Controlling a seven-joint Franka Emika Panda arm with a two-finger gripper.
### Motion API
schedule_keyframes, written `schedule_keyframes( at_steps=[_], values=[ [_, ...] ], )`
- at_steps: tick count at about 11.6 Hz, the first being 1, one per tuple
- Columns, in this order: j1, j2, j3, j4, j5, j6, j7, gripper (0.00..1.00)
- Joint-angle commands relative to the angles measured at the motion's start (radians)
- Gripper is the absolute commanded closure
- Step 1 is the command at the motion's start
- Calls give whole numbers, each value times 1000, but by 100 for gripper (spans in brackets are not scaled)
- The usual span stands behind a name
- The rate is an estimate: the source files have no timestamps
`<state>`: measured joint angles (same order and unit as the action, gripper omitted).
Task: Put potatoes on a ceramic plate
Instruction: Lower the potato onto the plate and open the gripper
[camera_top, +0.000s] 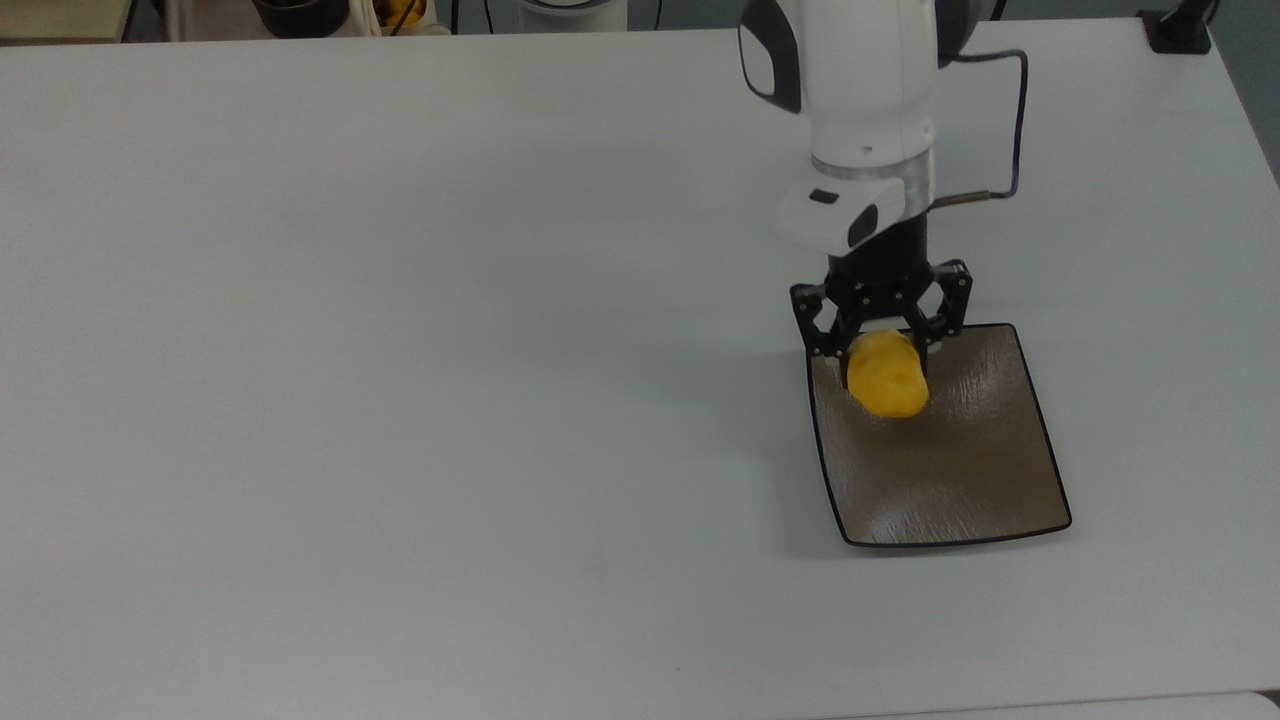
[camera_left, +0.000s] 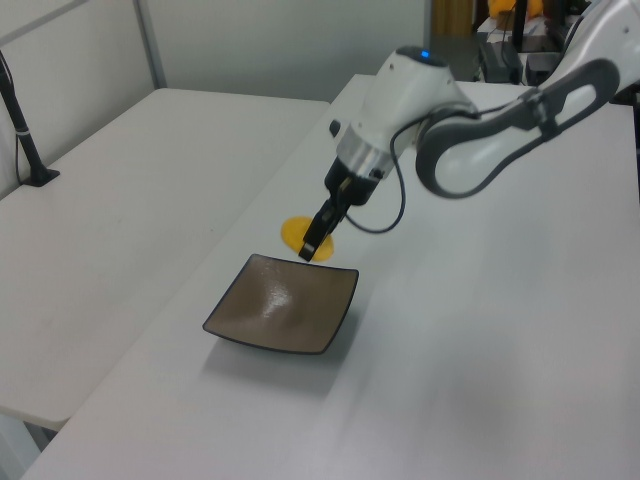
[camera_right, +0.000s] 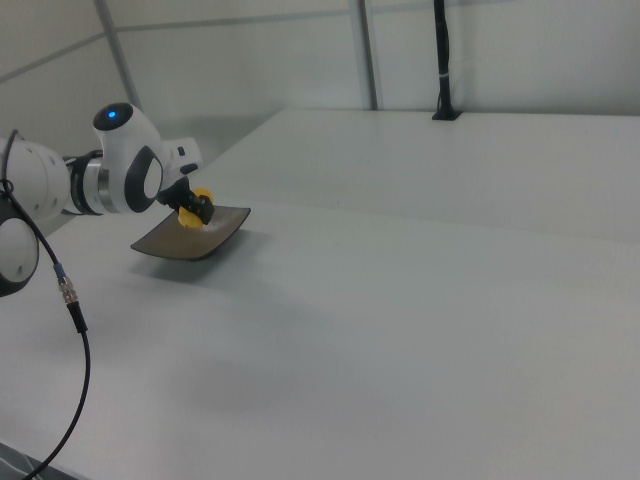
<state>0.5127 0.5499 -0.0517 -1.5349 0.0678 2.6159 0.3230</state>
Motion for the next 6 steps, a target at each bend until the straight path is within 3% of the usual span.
schedule_keyframes(
  at_steps=[1, 3, 5, 6],
  values=[
    [33, 116, -7, 85, -14, 56, 11, 54],
    [46, 156, -7, 87, -45, 120, 11, 51],
    [46, 163, -4, 87, -46, 125, 11, 31],
    [46, 165, -3, 87, -46, 125, 11, 8]
  ],
)
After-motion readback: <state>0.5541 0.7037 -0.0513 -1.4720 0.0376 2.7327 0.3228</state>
